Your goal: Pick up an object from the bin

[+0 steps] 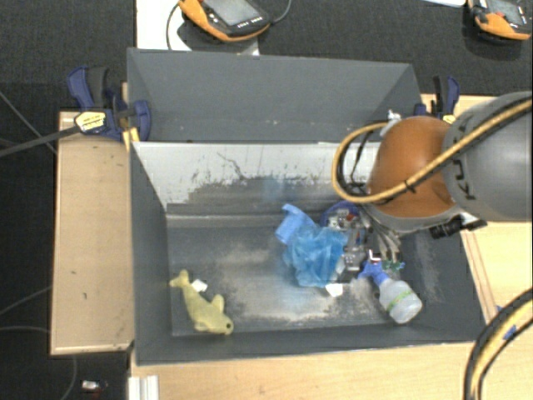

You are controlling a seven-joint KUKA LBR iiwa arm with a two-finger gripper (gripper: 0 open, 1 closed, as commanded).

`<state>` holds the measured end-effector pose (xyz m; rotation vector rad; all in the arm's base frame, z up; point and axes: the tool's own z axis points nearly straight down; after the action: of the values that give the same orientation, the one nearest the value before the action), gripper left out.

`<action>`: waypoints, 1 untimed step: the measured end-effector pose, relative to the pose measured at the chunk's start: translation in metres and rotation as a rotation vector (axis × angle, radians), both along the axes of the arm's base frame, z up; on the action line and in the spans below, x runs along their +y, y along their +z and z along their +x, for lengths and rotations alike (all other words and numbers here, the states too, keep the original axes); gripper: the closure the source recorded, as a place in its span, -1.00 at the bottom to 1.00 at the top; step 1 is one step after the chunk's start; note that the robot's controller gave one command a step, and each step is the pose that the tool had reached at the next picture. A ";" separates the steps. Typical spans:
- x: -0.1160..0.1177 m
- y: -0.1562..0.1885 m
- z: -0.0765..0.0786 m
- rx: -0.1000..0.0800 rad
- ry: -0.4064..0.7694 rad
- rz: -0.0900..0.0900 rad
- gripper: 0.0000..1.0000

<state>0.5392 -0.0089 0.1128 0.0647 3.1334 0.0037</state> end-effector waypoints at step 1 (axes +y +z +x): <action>0.012 0.043 -0.018 0.001 -0.008 -0.001 1.00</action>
Offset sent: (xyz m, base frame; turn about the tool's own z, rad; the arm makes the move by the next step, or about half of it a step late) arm 0.0000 0.0000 0.0000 0.0000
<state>0.5210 0.0028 0.1556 0.0771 3.1338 0.0023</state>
